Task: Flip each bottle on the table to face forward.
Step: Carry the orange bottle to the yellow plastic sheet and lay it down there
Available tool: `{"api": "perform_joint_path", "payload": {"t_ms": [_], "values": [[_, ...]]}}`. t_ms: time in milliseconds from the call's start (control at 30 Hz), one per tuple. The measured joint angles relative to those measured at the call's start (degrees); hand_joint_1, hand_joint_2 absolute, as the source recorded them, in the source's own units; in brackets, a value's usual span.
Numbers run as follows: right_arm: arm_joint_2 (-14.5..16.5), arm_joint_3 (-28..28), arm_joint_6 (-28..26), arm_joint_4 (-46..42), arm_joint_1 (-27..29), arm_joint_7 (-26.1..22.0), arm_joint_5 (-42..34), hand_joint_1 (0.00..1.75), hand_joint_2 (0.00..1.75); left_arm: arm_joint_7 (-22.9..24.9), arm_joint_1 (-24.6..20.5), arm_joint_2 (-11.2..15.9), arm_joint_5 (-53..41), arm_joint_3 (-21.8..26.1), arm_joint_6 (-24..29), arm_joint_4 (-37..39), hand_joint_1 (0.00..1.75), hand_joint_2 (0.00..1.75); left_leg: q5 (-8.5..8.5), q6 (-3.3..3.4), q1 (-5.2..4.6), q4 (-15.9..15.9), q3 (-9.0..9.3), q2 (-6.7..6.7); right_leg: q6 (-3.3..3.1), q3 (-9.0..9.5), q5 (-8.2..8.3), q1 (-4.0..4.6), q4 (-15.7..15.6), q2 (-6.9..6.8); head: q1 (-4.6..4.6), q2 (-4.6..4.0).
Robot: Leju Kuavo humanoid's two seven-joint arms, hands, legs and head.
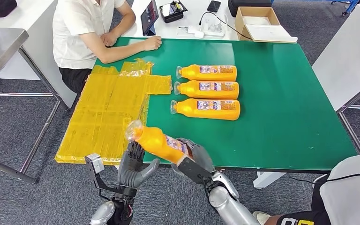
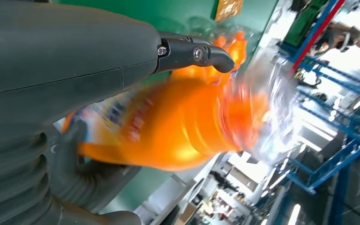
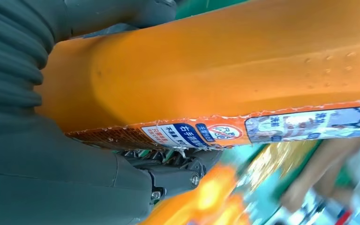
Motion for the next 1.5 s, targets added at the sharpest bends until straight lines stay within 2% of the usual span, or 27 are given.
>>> {"api": "perform_joint_path", "payload": {"t_ms": [167,467,633,800,867,1033,1233,1267,1300,1333,1367,1400,1467,1500], "values": [[1.2,3.2,0.1,2.5,-1.4,0.2,-0.1,1.75,1.75,0.6,-0.9,0.4,0.5,-0.2,-1.7,1.5,0.00,1.75,0.00,0.00,-0.02,0.0,-0.07,-0.01,0.00,-0.04,0.00,-0.03,0.0,0.00,0.02,0.00],[1.5,6.5,0.2,5.2,-3.8,0.4,0.4,1.75,1.75,0.2,-1.7,1.0,1.8,-0.1,-4.6,3.0,0.00,1.75,0.00,0.01,-0.03,0.0,-0.04,-0.01,0.00,-0.03,0.00,-0.04,0.0,0.00,0.01,0.00],[2.0,9.2,-1.4,5.6,-3.7,-0.8,0.8,1.75,1.75,1.5,-1.6,1.1,4.6,0.1,-8.2,4.1,0.00,1.75,0.00,0.00,-0.01,0.0,-0.06,0.00,0.00,-0.08,0.00,-0.02,0.0,0.00,0.00,0.00],[2.6,10.8,-2.7,5.4,-2.7,-2.0,0.3,1.75,1.75,2.8,-1.5,1.2,7.2,0.3,-9.6,5.3,0.00,1.75,0.00,0.00,-0.01,0.0,-0.15,-0.03,0.00,-0.12,-0.01,-0.03,0.0,-0.02,0.01,0.00],[2.6,11.4,-3.4,5.2,-2.5,-1.5,1.1,1.75,1.75,2.7,-1.5,1.2,7.6,0.4,-9.2,5.8,0.00,1.75,0.00,0.01,-0.02,0.0,-0.18,-0.03,0.00,-0.14,-0.01,-0.04,0.0,-0.02,0.01,0.00],[2.8,13.3,-4.5,4.9,-2.5,0.1,2.2,1.75,1.75,1.7,-1.6,0.9,5.4,0.4,-4.2,6.2,0.00,1.75,0.00,0.01,-0.04,0.0,-0.19,-0.05,0.00,-0.15,-0.01,-0.05,0.0,-0.03,0.02,0.00],[2.8,14.0,-4.3,4.9,-2.4,0.2,1.7,1.75,1.75,1.8,-1.6,0.8,5.5,0.4,-3.6,6.3,0.00,1.75,0.00,0.01,-0.04,0.0,-0.19,-0.05,0.00,-0.16,-0.01,-0.05,0.0,-0.03,0.01,0.00],[2.8,14.1,-4.2,4.9,-2.4,0.2,1.7,1.75,1.75,1.8,-1.6,0.8,5.5,0.4,-3.6,6.3,0.08,1.75,0.00,0.01,-0.04,0.0,-0.19,-0.05,0.00,-0.16,-0.01,-0.04,0.0,-0.03,0.01,0.00],[2.8,14.1,-4.2,4.9,-2.4,0.3,1.6,1.71,1.75,1.7,-1.6,0.7,5.6,0.4,-3.6,6.3,0.52,1.75,0.00,0.01,-0.04,0.0,-0.19,-0.05,0.00,-0.16,-0.01,-0.04,0.0,-0.03,0.01,0.00],[2.8,14.2,-4.1,4.9,-2.4,0.3,1.6,1.61,1.75,1.7,-1.6,0.6,5.7,0.4,-3.6,6.3,0.96,1.75,0.00,0.01,-0.04,0.0,-0.20,-0.05,0.00,-0.16,-0.01,-0.04,0.0,-0.03,0.01,0.00],[2.8,14.3,-4.1,4.9,-2.4,0.3,1.4,1.30,1.75,1.7,-1.6,0.6,5.7,0.4,-3.6,6.3,1.39,1.75,0.00,0.01,-0.03,0.0,-0.21,-0.05,0.00,-0.17,-0.01,-0.05,0.0,-0.03,0.02,0.00],[2.8,14.4,-3.9,4.9,-2.4,0.3,1.1,0.87,1.75,1.5,-1.6,0.5,5.8,0.4,-3.6,6.3,1.75,1.75,0.00,0.01,-0.03,0.0,-0.22,-0.05,0.00,-0.18,-0.01,-0.05,0.0,-0.03,0.02,0.00],[2.9,14.5,-3.0,4.9,-2.4,0.0,-0.1,0.14,1.75,0.8,-1.6,0.5,5.6,0.4,-3.4,6.3,1.75,1.75,0.00,0.01,-0.04,0.0,-0.24,-0.05,0.00,-0.20,-0.01,-0.05,0.0,-0.03,0.02,0.00],[2.9,14.5,-2.3,5.0,-2.3,-0.2,-0.9,0.00,1.75,0.3,-1.6,0.5,5.4,0.4,-3.2,6.3,1.75,1.75,0.00,0.01,-0.04,0.0,-0.25,-0.05,0.00,-0.21,-0.01,-0.05,0.0,-0.03,0.02,0.00]]}}
